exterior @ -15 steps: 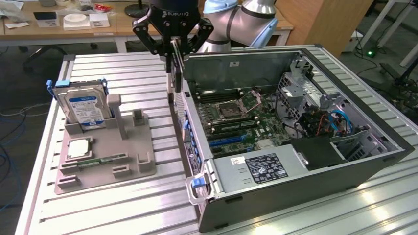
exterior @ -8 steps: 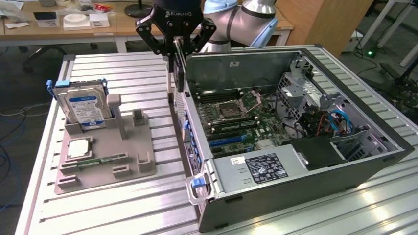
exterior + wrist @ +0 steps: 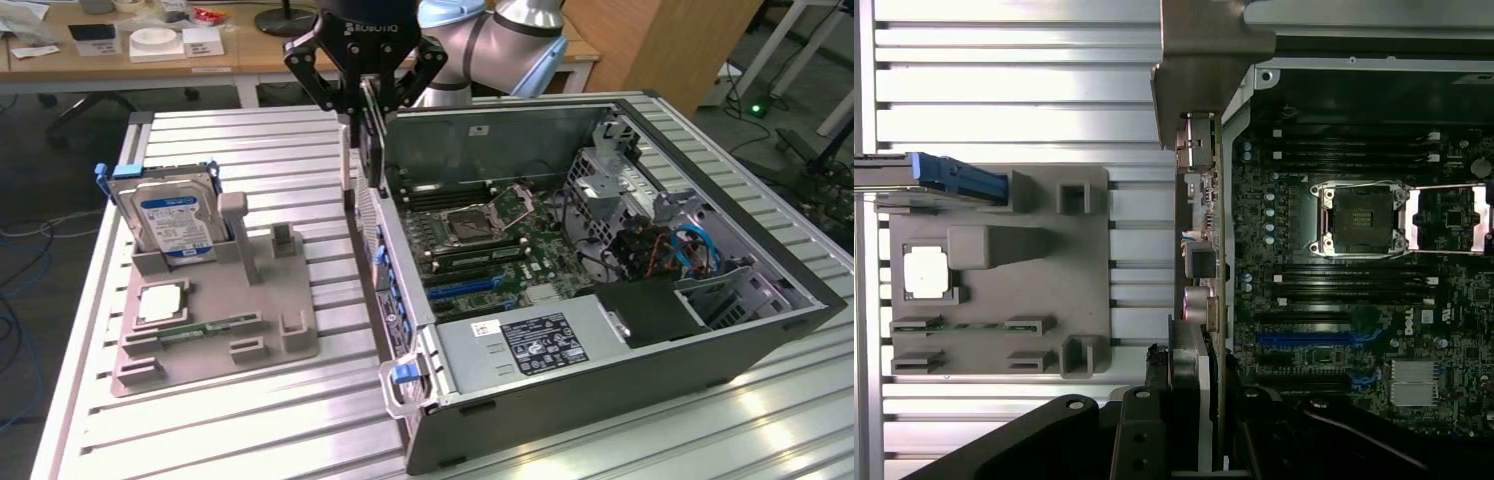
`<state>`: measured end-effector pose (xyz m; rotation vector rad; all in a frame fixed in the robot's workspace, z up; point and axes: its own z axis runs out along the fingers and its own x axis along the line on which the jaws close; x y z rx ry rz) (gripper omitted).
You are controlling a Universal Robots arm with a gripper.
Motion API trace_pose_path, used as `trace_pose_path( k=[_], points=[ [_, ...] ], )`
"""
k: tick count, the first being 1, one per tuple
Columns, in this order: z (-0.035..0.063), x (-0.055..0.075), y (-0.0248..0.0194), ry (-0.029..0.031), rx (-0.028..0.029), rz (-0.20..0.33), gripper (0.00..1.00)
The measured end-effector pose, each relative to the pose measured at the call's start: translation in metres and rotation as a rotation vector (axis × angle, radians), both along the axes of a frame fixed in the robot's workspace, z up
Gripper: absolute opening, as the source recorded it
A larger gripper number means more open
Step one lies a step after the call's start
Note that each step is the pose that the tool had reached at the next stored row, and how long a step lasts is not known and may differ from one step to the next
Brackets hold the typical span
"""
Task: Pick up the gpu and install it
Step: 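Pick up the gpu and move the gpu toward the slot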
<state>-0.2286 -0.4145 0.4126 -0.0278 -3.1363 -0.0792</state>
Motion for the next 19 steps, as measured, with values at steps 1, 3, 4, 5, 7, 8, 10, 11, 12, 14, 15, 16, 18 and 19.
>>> trace_pose_path(
  k=[1,3,4,5,7,8,10,11,12,14,15,16,18,19],
  points=[
    [0.0000,0.0005,0.0000,0.0000,0.0001,0.000,0.28],
    [0.0000,0.0016,0.0000,0.0000,0.0001,0.000,0.28],
    [-0.0001,0.0021,0.0000,0.0000,0.0001,0.000,0.28],
    [-0.0001,0.0026,0.0000,0.0000,0.0001,0.000,0.28],
    [-0.0001,0.0037,0.0000,0.0000,0.0001,0.000,0.28],
    [-0.0001,0.0042,0.0000,0.0000,0.0001,0.000,0.28],
    [0.0000,0.0052,0.0000,0.0000,0.0001,0.000,0.28],
    [-0.0001,0.0057,0.0000,-0.0001,0.0001,0.000,0.28],
    [-0.0001,0.0061,0.0000,0.0000,0.0001,0.000,0.28],
    [-0.0001,0.0071,0.0000,0.0000,0.0000,0.000,0.28],
    [-0.0001,0.0075,0.0000,0.0000,0.0001,0.000,0.28],
    [-0.0001,0.0079,0.0000,0.0000,0.0001,0.000,0.28],
    [-0.0001,0.0089,0.0000,0.0000,0.0001,0.000,0.28],
    [-0.0001,0.0094,0.0000,0.0000,0.0000,0.000,0.28]
  ],
)
